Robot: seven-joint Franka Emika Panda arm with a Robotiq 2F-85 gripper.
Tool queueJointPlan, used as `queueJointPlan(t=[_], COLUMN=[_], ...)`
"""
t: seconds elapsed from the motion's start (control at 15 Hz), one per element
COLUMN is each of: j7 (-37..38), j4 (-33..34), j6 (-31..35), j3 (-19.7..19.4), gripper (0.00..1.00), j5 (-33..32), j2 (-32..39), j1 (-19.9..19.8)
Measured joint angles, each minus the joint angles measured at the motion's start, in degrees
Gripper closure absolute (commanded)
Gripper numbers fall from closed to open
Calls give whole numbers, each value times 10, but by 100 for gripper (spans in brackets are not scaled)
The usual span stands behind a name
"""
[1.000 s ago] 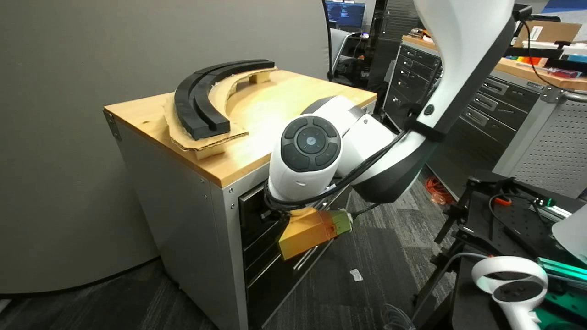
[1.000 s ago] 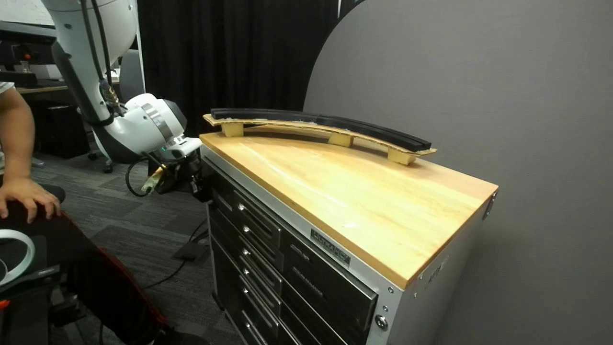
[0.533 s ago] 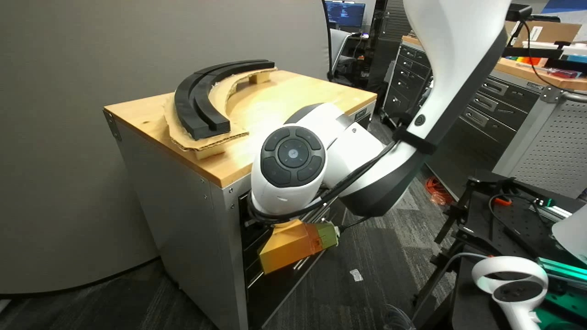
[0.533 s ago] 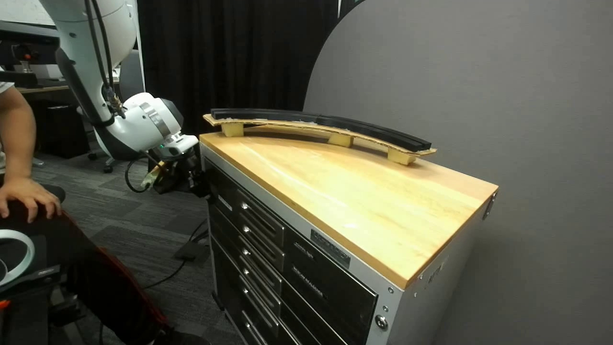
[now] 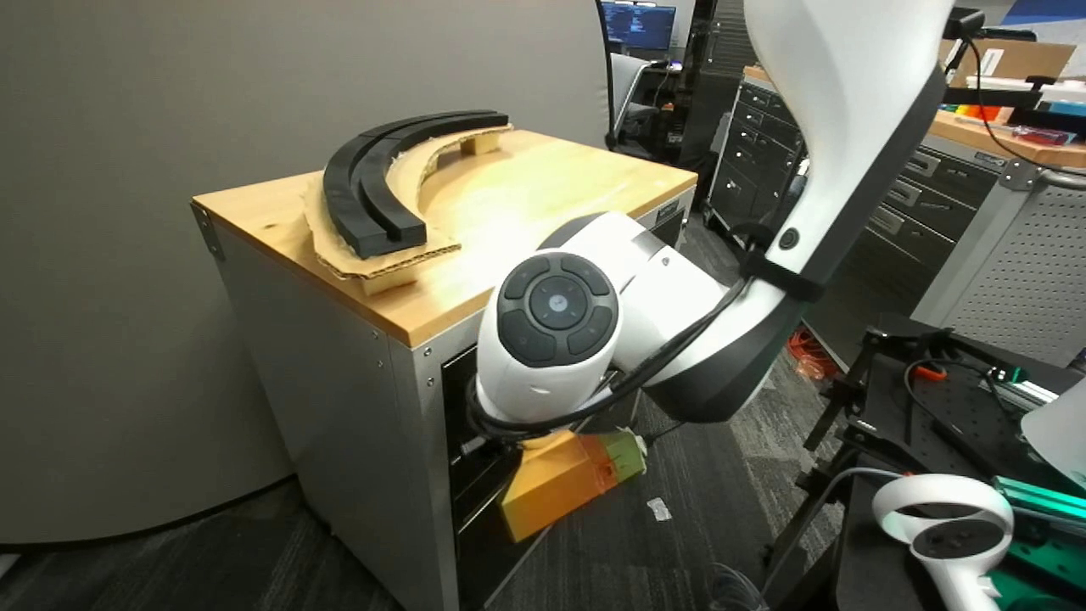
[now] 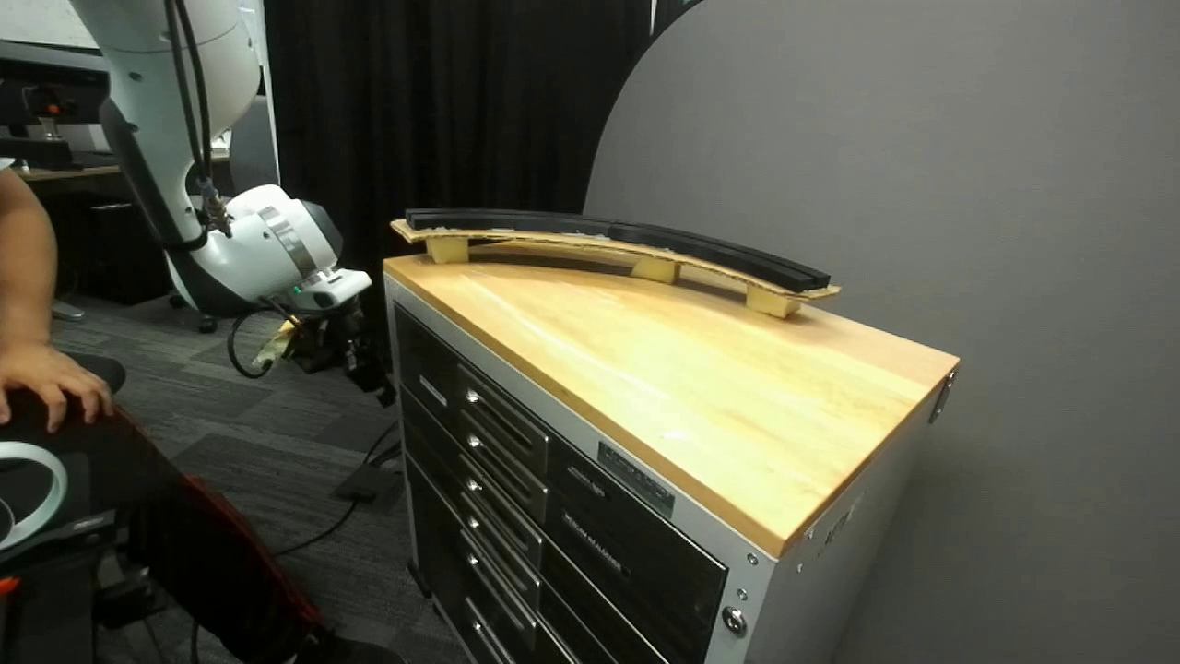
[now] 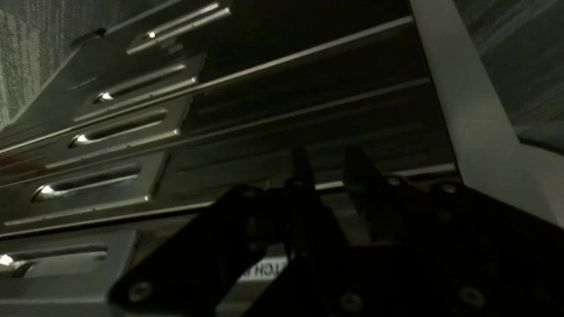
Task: Pick up the black object on the table and put it in the drawer
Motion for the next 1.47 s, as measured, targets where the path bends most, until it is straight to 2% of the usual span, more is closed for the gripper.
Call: queueJointPlan(t=[0.2,0.33,0.47,0.67,0.8,0.93,1.13,1.4,1.47], j7=[-65,-134,-210,-332,-420,-508,-639,-778,-811], j4=[-90,-152,-208,-272,-304,-326,-334,-310,-297], j6=[42,73,100,109,107,94,58,13,4], j3=[15,30,40,93,146,217,316,401,388], gripper=[16,1,0,0,0,0,0,0,0], j5=[25,45,68,114,160,216,327,464,502], j2=[-20,-53,-99,-174,-221,-260,-315,-396,-419], j1=[-44,-95,-143,-231,-294,-364,-454,-528,-514])
